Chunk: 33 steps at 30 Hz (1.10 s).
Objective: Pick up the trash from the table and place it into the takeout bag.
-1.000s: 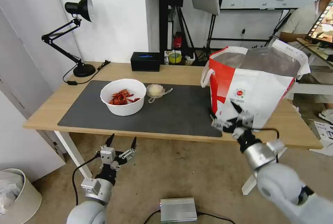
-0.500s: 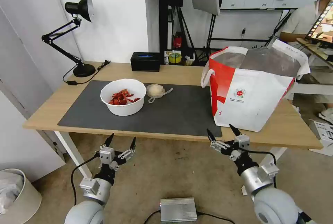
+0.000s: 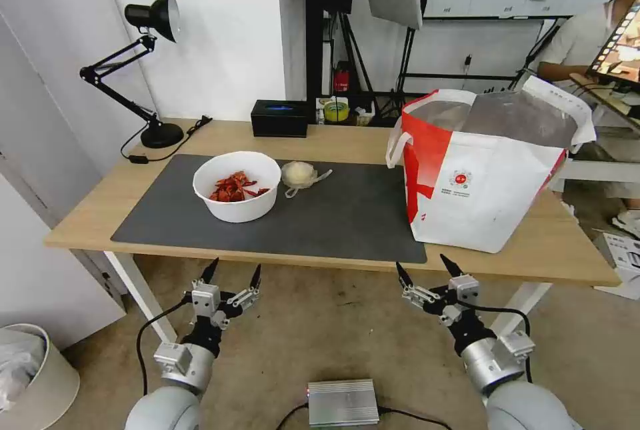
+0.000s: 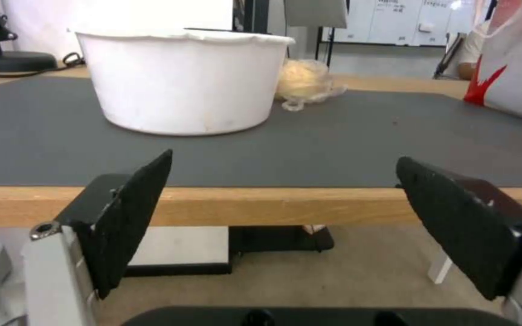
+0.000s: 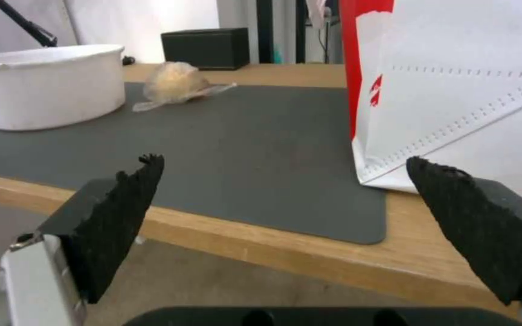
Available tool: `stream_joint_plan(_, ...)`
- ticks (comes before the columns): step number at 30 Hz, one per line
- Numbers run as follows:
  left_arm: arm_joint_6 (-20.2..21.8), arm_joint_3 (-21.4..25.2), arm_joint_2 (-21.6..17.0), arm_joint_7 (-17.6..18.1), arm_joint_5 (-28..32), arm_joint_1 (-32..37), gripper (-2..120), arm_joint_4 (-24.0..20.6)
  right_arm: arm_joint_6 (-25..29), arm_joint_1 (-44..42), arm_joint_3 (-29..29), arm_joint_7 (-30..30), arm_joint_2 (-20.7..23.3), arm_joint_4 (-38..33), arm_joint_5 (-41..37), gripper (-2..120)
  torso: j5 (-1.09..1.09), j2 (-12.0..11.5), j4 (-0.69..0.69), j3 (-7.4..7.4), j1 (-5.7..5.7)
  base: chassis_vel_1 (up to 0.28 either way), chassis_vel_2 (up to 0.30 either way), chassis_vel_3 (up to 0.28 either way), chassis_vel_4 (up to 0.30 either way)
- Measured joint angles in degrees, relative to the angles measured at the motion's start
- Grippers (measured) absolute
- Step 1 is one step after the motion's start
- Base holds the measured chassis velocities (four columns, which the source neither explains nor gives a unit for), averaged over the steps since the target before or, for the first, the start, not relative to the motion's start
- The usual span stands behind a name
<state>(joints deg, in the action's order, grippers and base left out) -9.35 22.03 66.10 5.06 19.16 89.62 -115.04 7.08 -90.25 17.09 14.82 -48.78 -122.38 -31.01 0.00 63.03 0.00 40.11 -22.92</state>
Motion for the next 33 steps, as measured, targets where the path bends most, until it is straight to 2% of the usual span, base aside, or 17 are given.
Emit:
stream_joint_plan(8, 0.0, -0.3, 0.0, 0.0, -0.4, -0.1, 100, 0.8, -0.5, 1.6, -1.1, 0.0, -0.3, 0.7, 0.1, 100, 0.00, 0.0, -0.01, 0.00, 0.00, 0.000, 0.000, 0.000, 0.000)
stream_joint_plan(15, -0.1, -0.1, 0.0, -0.1, -0.4, 0.0, 100, 0.8, -3.1, 10.2, -3.9, -2.1, 0.6, 2.8, -5.2, 100, 0.00, 0.0, 0.00, 0.00, 0.00, 0.000, 0.000, 0.000, 0.000)
stream_joint_plan(18, -0.1, -0.4, 0.4, -0.1, -0.4, 0.0, 100, 0.6, -5.4, 17.0, -6.1, -4.9, 1.4, 4.2, -11.3, 100, 0.01, 0.0, -0.01, 0.01, 0.00, 0.000, 0.000, 0.000, 0.000)
stream_joint_plan(20, -0.1, -0.5, 0.5, -0.1, -0.4, 0.1, 100, 0.6, -5.8, 19.0, -6.8, -5.5, 1.8, 4.8, -12.4, 100, 0.00, 0.0, -0.01, 0.01, 0.00, 0.000, 0.000, 0.000, 0.000)
stream_joint_plan(22, -0.2, -0.5, 0.7, -0.1, -0.5, 0.1, 100, 0.6, -7.2, 26.7, -10.0, -6.9, 2.9, 6.9, -15.9, 100, 0.00, 0.0, 0.01, 0.01, 0.00, 0.000, 0.000, 0.000, 0.000)
stream_joint_plan(23, -0.2, -0.5, 0.7, -0.1, -0.5, 0.1, 100, 0.6, -7.2, 26.7, -10.0, -6.9, 2.9, 6.9, -15.9, 100, 0.00, 0.0, 0.01, 0.01, 0.00, 0.000, 0.000, 0.000, 0.000)
stream_joint_plan(25, -0.2, -0.5, 0.8, -0.1, -0.5, 0.1, 100, 0.6, -8.4, 34.1, -13.6, -7.8, 3.6, 9.5, -18.8, 100, -0.01, 0.0, 0.01, 0.01, -0.01, 0.000, 0.000, 0.000, 0.000)
stream_joint_plan(26, -0.2, -0.5, 0.8, -0.1, -0.5, 0.1, 100, 0.6, -8.4, 34.1, -13.6, -7.8, 3.6, 9.5, -18.8, 100, -0.01, 0.0, 0.01, 0.01, -0.01, 0.000, 0.000, 0.000, 0.000)
stream_joint_plan(30, -0.2, 0.0, 1.3, 0.0, -0.7, 0.6, 100, 0.6, -11.2, 48.1, -22.6, -9.3, 2.4, 16.8, -23.8, 100, 0.02, 0.0, -0.01, 0.01, -0.01, 0.000, 0.000, 0.000, 0.000)
stream_joint_plan(31, -0.2, 0.0, 1.3, 0.0, -0.7, 0.6, 100, 0.6, -11.2, 48.1, -22.6, -9.3, 2.4, 16.8, -23.8, 100, 0.02, 0.0, -0.01, 0.01, -0.01, 0.000, 0.000, 0.000, 0.000)
stream_joint_plan(33, -0.2, 0.3, 1.5, 0.0, -0.7, 0.9, 100, 0.5, -11.8, 54.8, -26.5, -9.7, 1.1, 20.9, -24.6, 100, 0.00, 0.0, 0.00, 0.01, -0.01, 0.000, 0.000, 0.000, 0.000)
